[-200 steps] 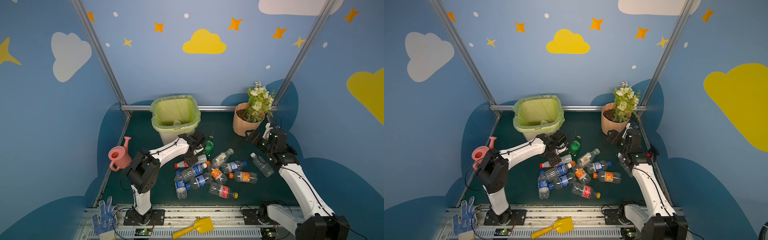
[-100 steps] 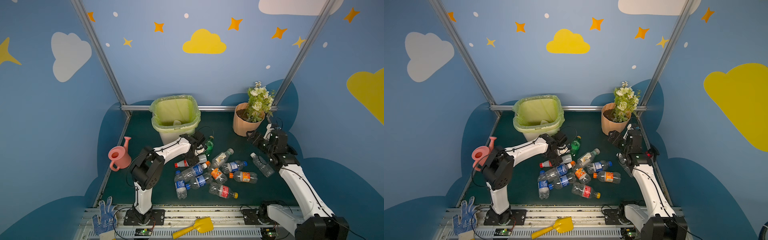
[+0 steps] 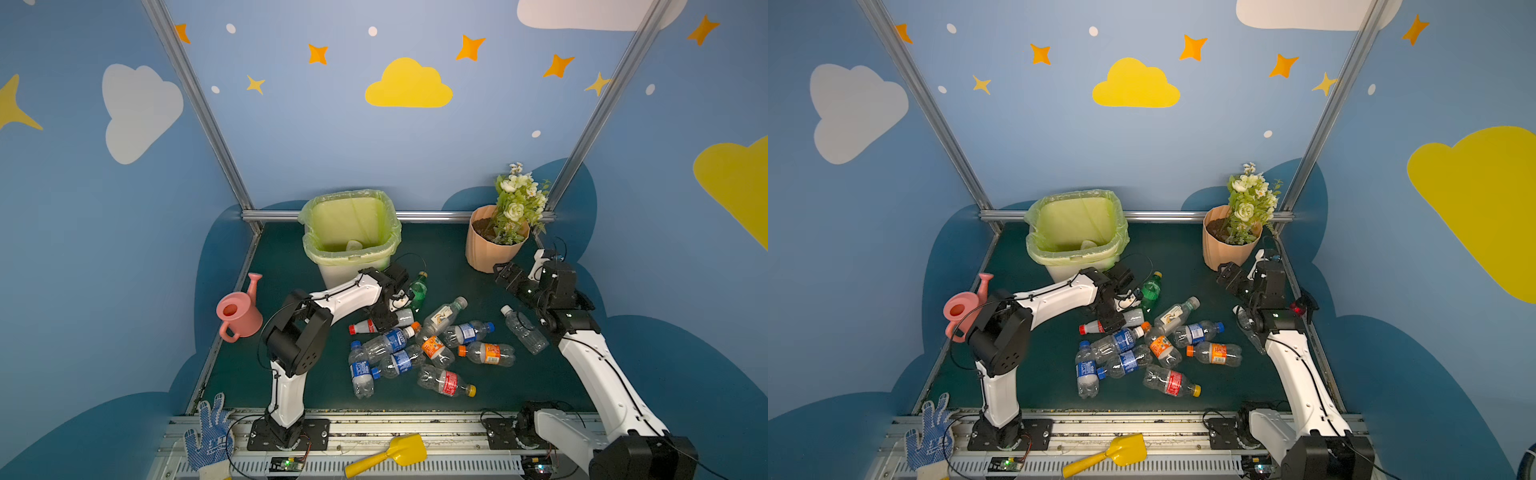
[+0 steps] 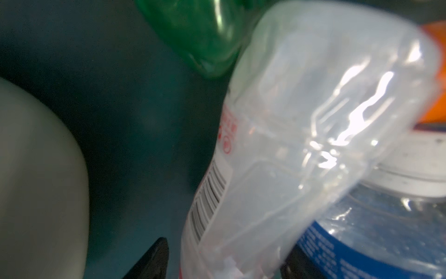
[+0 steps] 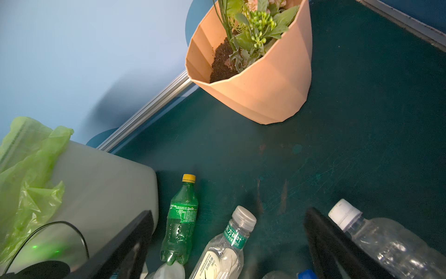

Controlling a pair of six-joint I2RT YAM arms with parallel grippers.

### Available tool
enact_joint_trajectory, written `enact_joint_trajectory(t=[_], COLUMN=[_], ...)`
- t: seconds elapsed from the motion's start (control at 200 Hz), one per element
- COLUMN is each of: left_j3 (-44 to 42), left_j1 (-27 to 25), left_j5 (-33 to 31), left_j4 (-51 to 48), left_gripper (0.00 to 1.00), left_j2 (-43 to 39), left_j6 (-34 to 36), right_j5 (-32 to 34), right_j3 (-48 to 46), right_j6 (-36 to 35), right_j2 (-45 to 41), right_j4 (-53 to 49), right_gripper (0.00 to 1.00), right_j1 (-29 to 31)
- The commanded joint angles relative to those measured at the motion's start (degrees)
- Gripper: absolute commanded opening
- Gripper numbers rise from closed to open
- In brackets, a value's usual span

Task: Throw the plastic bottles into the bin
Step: 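Close the left gripper on the white-and-red bottle and lift it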

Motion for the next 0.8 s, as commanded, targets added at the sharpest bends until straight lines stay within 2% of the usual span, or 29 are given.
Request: enact_joint_trajectory(t=[0.0,0.23,0.791], left_j3=[0.6,0.7,0.2], left_j1=[0.6,0.6,0.6], left_j5=[1.5,2.1,2.3], left_j4=[-0.1,-0.3,-1.5], left_gripper=[0.70,0.61,0.56], left_j2=[0.8,0.9,-3.1], left_j6=[0.8,1.6,2.7], right_j5=[-0.3,-0.7,-1.0], right_j3=[-0.4,-0.7,-1.2], right_j6=[0.6,1.0,1.9], right_j2=[-1.1,-1.2,-1.7], right_j4=[0.1,0.4,0.7], right_gripper=[0.97,0.97,0.97], right_j1=[-0.4,-0.7,-1.4])
